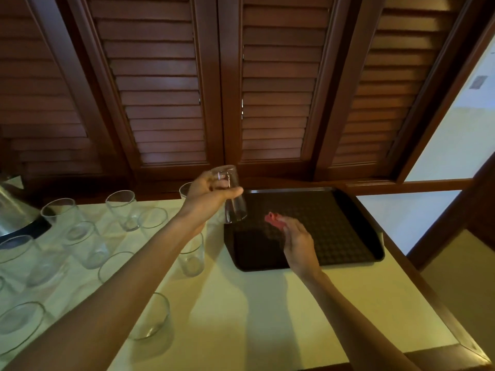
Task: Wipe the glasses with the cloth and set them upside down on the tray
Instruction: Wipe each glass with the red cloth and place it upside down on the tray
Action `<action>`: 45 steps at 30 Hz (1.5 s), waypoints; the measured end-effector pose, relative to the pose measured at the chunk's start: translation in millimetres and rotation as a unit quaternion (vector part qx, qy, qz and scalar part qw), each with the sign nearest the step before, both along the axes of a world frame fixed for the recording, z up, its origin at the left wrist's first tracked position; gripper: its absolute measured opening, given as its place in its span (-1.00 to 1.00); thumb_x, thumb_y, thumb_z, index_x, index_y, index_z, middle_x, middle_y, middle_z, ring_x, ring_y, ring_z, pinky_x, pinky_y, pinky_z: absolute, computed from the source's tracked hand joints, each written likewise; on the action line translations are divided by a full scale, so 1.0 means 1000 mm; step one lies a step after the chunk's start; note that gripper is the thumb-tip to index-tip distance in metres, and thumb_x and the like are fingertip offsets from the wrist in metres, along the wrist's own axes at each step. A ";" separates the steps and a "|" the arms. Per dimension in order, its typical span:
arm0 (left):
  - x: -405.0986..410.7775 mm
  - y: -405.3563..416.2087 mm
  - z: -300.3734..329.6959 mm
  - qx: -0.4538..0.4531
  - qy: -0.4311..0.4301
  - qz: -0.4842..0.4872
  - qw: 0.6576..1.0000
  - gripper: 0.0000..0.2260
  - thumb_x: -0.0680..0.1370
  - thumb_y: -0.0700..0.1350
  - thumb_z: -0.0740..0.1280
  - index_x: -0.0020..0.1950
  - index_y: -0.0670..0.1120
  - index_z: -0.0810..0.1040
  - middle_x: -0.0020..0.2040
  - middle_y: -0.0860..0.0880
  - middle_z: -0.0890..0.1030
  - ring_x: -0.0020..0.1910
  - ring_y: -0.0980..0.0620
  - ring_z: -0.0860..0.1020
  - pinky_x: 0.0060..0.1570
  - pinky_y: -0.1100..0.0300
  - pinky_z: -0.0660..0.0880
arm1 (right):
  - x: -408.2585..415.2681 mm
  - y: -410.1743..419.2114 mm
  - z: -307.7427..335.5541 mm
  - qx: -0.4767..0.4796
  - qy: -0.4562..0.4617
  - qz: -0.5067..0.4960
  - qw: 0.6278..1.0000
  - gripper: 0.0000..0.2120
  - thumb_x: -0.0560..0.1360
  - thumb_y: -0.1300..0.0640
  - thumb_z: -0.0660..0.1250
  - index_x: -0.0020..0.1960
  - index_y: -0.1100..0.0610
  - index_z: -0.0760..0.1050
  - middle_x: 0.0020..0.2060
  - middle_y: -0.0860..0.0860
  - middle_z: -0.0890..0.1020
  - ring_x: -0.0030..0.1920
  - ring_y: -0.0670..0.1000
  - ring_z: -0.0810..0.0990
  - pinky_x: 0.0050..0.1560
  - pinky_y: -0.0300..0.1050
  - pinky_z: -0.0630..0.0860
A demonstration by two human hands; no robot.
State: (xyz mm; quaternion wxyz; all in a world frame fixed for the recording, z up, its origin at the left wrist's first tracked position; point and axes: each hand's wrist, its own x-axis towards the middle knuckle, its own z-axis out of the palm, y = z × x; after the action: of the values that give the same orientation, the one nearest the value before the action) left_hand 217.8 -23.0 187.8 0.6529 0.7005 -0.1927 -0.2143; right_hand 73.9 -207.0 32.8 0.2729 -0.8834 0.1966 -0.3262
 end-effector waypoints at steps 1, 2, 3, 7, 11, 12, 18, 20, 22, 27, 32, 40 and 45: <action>0.006 -0.014 -0.002 0.012 -0.018 0.005 1.000 -0.46 0.43 -0.25 0.61 0.35 -0.03 0.52 0.16 0.01 0.64 0.19 0.03 0.63 0.13 0.12 0.59 | 0.008 -0.003 0.000 -0.018 0.028 -0.019 0.999 -0.63 0.64 0.28 0.23 0.41 0.06 0.47 0.32 0.02 0.57 0.37 0.04 0.51 0.36 0.01 0.50; 0.011 -0.028 -0.005 0.027 -0.035 0.008 0.999 -0.45 0.42 -0.25 0.62 0.34 -0.02 0.52 0.15 0.03 0.63 0.20 0.03 0.62 0.10 0.13 0.59 | 0.015 -0.006 -0.002 -0.036 0.072 -0.020 0.997 -0.56 0.62 0.31 0.25 0.46 0.03 0.43 0.39 0.01 0.52 0.46 0.04 0.42 0.44 0.02 0.42; 0.016 -0.040 -0.009 0.047 -0.056 0.009 0.997 -0.45 0.41 -0.24 0.63 0.32 0.00 0.52 0.15 0.05 0.63 0.21 0.03 0.61 0.10 0.13 0.58 | 0.019 -0.008 -0.004 -0.053 0.121 -0.010 0.991 -0.49 0.61 0.33 0.26 0.49 -0.01 0.39 0.46 -0.01 0.45 0.52 0.05 0.33 0.50 0.06 0.35; 0.036 -0.073 -0.029 0.126 -0.127 -0.002 0.984 -0.40 0.42 -0.19 0.64 0.40 -0.03 0.49 0.19 0.09 0.57 0.18 0.04 0.58 0.16 0.17 0.51 | 0.024 -0.014 -0.015 -0.091 0.251 0.030 0.963 -0.48 0.67 0.21 0.18 0.58 -0.11 0.23 0.61 -0.03 0.16 0.63 0.13 0.01 0.53 0.39 -0.02; 0.058 -0.093 -0.048 0.155 -0.147 -0.009 0.977 -0.37 0.41 -0.20 0.64 0.42 -0.03 0.48 0.32 -0.01 0.59 0.32 -0.05 0.57 0.37 0.03 0.51 | 0.018 -0.014 -0.014 -0.085 0.289 0.043 0.953 -0.48 0.69 0.11 0.14 0.60 -0.18 0.14 0.64 -0.08 0.02 0.64 0.13 -0.11 0.48 0.50 -0.14; 0.062 -0.096 -0.052 0.162 -0.148 -0.008 0.976 -0.36 0.42 -0.20 0.64 0.43 -0.03 0.47 0.35 -0.03 0.58 0.34 -0.06 0.56 0.38 0.03 0.50 | 0.016 -0.014 -0.013 -0.086 0.291 0.045 0.952 -0.48 0.70 0.11 0.14 0.60 -0.19 0.14 0.64 -0.09 0.02 0.64 0.12 -0.11 0.48 0.50 -0.14; 0.073 -0.108 -0.066 0.185 -0.147 -0.009 0.972 -0.36 0.44 -0.22 0.62 0.45 -0.01 0.45 0.36 -0.05 0.57 0.31 -0.08 0.57 0.31 0.06 0.52 | 0.009 -0.014 -0.014 -0.089 0.288 0.050 0.952 -0.50 0.70 0.08 0.13 0.59 -0.21 0.15 0.64 -0.13 0.04 0.64 0.08 -0.11 0.50 0.48 -0.15; 0.076 -0.111 -0.072 0.199 -0.146 -0.016 0.969 -0.36 0.43 -0.21 0.63 0.44 -0.02 0.45 0.34 -0.06 0.57 0.30 -0.09 0.58 0.23 0.12 0.50 | 0.007 -0.014 -0.014 -0.090 0.287 0.052 0.952 -0.49 0.70 0.08 0.15 0.59 -0.21 0.15 0.64 -0.13 0.03 0.64 0.07 -0.11 0.50 0.48 -0.16; 0.076 -0.115 -0.075 0.204 -0.147 -0.017 0.968 -0.37 0.42 -0.21 0.63 0.43 -0.04 0.46 0.33 -0.07 0.58 0.34 -0.10 0.55 0.24 0.13 0.48 | 0.005 -0.014 -0.014 -0.090 0.286 0.052 0.952 -0.49 0.70 0.08 0.15 0.59 -0.21 0.15 0.64 -0.13 0.03 0.64 0.07 -0.11 0.50 0.47 -0.16; 0.078 -0.129 -0.081 0.220 -0.143 -0.021 0.965 -0.35 0.43 -0.21 0.62 0.45 -0.05 0.44 0.37 -0.10 0.55 0.39 -0.12 0.51 0.26 0.07 0.51 | 0.005 -0.013 -0.013 -0.085 0.282 0.054 0.954 -0.48 0.69 0.08 0.16 0.60 -0.20 0.15 0.64 -0.13 0.03 0.64 0.07 -0.11 0.50 0.48 -0.17; 0.081 -0.138 -0.094 0.234 -0.143 -0.021 0.962 -0.32 0.43 -0.19 0.63 0.47 -0.04 0.42 0.40 -0.13 0.52 0.41 -0.15 0.49 0.24 0.08 0.48 | 0.004 -0.013 -0.013 -0.085 0.279 0.053 0.955 -0.48 0.70 0.08 0.14 0.61 -0.20 0.12 0.64 -0.13 0.02 0.64 0.07 -0.14 0.50 0.47 -0.19; 0.084 -0.146 -0.101 0.238 -0.156 -0.022 0.959 -0.30 0.40 -0.16 0.66 0.46 -0.05 0.43 0.37 -0.12 0.55 0.35 -0.16 0.54 0.39 -0.08 0.49 | 0.005 -0.014 -0.017 -0.092 0.273 0.046 0.957 -0.47 0.69 0.09 0.16 0.60 -0.21 0.14 0.64 -0.14 0.04 0.64 0.08 -0.12 0.49 0.48 -0.18; 0.083 -0.150 -0.102 0.251 -0.149 -0.025 0.956 -0.26 0.40 -0.15 0.65 0.50 -0.05 0.39 0.39 -0.13 0.54 0.36 -0.17 0.55 0.40 -0.10 0.50 | 0.005 -0.013 -0.015 -0.090 0.272 0.046 0.957 -0.47 0.69 0.09 0.16 0.60 -0.21 0.13 0.64 -0.14 0.04 0.64 0.07 -0.12 0.50 0.47 -0.19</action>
State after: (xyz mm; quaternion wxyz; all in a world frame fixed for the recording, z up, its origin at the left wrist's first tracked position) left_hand 301.0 -172.9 85.7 0.4146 0.8607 -0.2449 -0.1652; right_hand 78.9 -220.5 17.4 0.1431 -0.9677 0.1928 -0.0768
